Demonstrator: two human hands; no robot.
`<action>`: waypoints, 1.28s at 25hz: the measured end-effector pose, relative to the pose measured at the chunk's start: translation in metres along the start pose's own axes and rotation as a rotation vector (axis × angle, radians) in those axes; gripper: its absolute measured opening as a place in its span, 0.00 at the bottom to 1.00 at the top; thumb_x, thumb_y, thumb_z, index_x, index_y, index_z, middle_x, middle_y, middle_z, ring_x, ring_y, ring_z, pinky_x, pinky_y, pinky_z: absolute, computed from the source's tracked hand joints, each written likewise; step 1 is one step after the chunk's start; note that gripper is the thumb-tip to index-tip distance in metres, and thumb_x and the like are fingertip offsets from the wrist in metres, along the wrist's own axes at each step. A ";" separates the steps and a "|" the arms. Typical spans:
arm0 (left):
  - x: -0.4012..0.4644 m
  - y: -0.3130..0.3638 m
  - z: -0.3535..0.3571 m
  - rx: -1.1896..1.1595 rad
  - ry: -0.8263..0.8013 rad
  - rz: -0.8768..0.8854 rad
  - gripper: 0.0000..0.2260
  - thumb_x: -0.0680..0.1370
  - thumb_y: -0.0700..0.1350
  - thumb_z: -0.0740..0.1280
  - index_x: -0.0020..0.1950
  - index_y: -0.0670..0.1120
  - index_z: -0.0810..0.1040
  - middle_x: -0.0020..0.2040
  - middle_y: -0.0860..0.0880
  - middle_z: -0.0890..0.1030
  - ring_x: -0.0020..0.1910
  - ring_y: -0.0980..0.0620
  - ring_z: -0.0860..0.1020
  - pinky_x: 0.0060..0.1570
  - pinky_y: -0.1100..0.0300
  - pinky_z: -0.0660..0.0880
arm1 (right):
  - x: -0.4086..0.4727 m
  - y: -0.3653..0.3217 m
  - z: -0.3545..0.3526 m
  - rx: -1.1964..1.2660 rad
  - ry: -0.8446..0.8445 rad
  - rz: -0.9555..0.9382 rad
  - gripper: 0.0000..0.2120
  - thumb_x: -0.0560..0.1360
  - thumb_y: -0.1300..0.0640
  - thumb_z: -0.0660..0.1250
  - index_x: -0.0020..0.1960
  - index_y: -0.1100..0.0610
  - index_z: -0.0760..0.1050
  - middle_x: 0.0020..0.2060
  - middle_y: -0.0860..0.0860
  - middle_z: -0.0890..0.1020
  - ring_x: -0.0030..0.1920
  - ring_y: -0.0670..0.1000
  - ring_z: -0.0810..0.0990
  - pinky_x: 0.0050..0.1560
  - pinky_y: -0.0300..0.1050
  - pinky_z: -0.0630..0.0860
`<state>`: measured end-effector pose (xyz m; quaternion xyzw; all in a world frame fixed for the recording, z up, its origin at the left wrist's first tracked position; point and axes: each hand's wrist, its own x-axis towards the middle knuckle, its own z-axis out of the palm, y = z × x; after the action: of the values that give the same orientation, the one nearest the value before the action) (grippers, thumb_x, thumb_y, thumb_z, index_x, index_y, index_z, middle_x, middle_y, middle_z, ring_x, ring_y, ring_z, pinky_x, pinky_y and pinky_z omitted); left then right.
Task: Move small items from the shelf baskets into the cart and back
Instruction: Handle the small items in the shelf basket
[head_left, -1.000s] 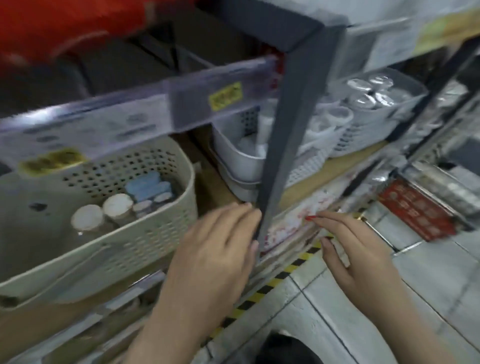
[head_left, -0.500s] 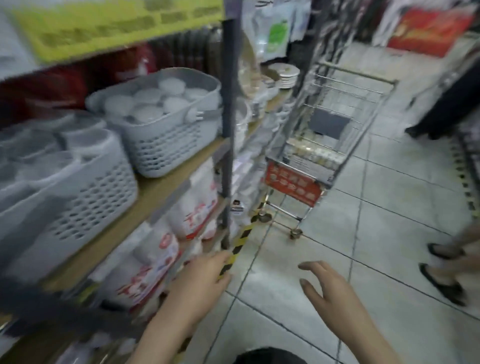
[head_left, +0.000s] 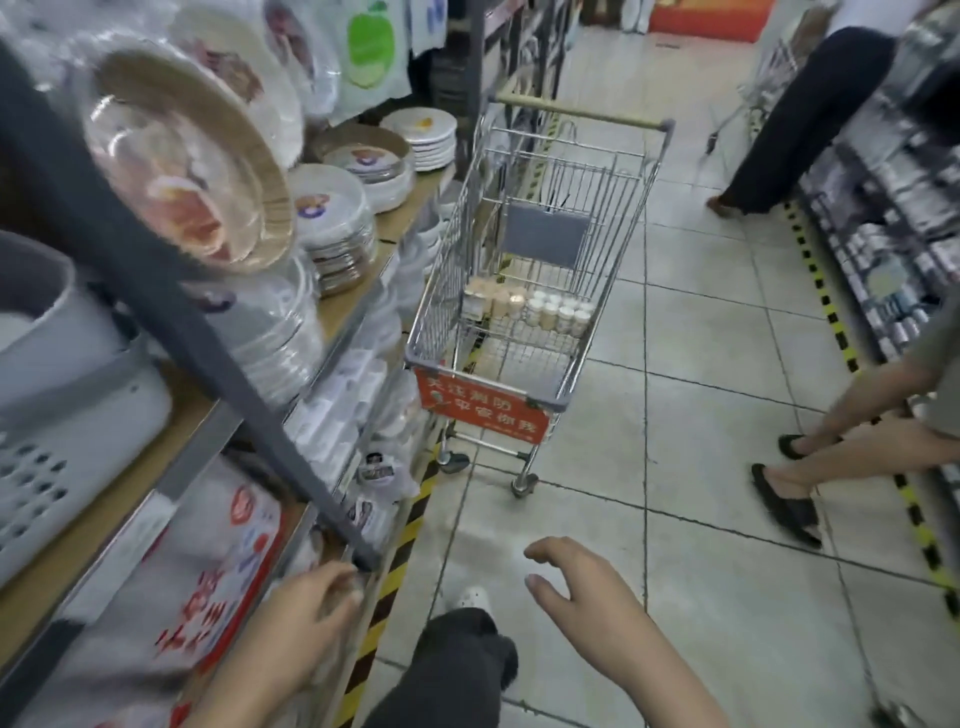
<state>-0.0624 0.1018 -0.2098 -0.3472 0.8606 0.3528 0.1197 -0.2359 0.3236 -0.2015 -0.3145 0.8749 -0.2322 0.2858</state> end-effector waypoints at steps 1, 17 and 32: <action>0.023 0.008 -0.004 0.010 -0.005 0.001 0.10 0.78 0.47 0.66 0.59 0.54 0.76 0.52 0.56 0.80 0.52 0.59 0.78 0.55 0.61 0.74 | 0.019 0.005 -0.010 0.005 0.008 0.014 0.15 0.80 0.50 0.59 0.66 0.47 0.70 0.62 0.41 0.73 0.63 0.41 0.71 0.59 0.33 0.66; 0.364 0.215 -0.036 0.013 -0.144 0.170 0.14 0.80 0.49 0.62 0.65 0.50 0.74 0.59 0.55 0.79 0.58 0.59 0.76 0.58 0.65 0.71 | 0.283 0.113 -0.167 0.124 -0.019 0.218 0.07 0.78 0.52 0.63 0.54 0.42 0.69 0.55 0.41 0.77 0.57 0.39 0.74 0.57 0.31 0.68; 0.693 0.237 0.019 -0.008 -0.272 0.077 0.06 0.80 0.45 0.62 0.49 0.58 0.71 0.48 0.54 0.78 0.49 0.52 0.80 0.53 0.54 0.78 | 0.624 0.184 -0.153 0.402 0.041 0.499 0.21 0.79 0.56 0.62 0.70 0.56 0.64 0.65 0.53 0.74 0.62 0.50 0.74 0.62 0.43 0.70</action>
<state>-0.7312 -0.1199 -0.4115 -0.2633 0.8479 0.4042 0.2200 -0.8104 0.0598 -0.4191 -0.0225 0.8671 -0.3296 0.3727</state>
